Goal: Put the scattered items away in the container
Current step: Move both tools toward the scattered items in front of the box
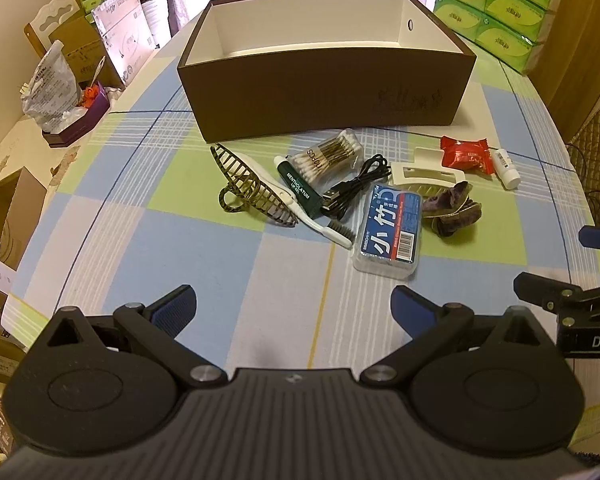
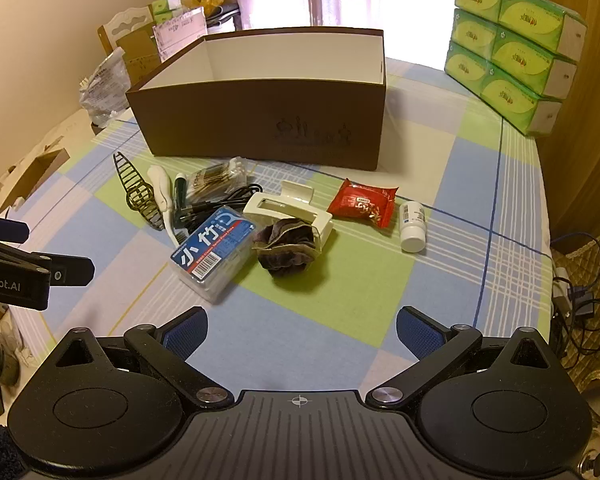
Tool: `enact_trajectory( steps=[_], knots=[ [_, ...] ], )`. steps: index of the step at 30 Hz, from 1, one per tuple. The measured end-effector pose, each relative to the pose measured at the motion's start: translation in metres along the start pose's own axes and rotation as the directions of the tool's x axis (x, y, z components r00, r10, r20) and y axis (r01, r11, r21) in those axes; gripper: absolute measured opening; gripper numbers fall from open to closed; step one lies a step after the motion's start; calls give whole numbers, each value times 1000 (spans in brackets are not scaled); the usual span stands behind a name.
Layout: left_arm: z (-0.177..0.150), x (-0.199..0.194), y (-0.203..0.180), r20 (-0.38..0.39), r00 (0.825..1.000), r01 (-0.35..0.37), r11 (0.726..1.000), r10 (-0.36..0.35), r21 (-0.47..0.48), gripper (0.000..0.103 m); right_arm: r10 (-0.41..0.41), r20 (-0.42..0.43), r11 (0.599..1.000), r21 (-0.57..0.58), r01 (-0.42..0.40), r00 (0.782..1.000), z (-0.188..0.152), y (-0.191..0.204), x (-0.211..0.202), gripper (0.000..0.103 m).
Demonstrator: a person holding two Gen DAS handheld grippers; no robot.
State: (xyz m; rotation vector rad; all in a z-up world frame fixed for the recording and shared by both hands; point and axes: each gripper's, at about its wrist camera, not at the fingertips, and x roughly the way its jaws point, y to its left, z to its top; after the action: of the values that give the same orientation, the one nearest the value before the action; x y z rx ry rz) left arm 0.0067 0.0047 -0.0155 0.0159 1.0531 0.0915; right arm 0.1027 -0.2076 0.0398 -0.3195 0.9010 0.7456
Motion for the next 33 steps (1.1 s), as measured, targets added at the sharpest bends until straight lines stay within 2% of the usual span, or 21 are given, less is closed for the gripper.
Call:
enact_trajectory(
  steps=[33],
  knots=[
    [3,13,3,-39,999,2,999,-3,-41,102,25,-40,999,40,-24,999,0,-12,12,103]
  ],
)
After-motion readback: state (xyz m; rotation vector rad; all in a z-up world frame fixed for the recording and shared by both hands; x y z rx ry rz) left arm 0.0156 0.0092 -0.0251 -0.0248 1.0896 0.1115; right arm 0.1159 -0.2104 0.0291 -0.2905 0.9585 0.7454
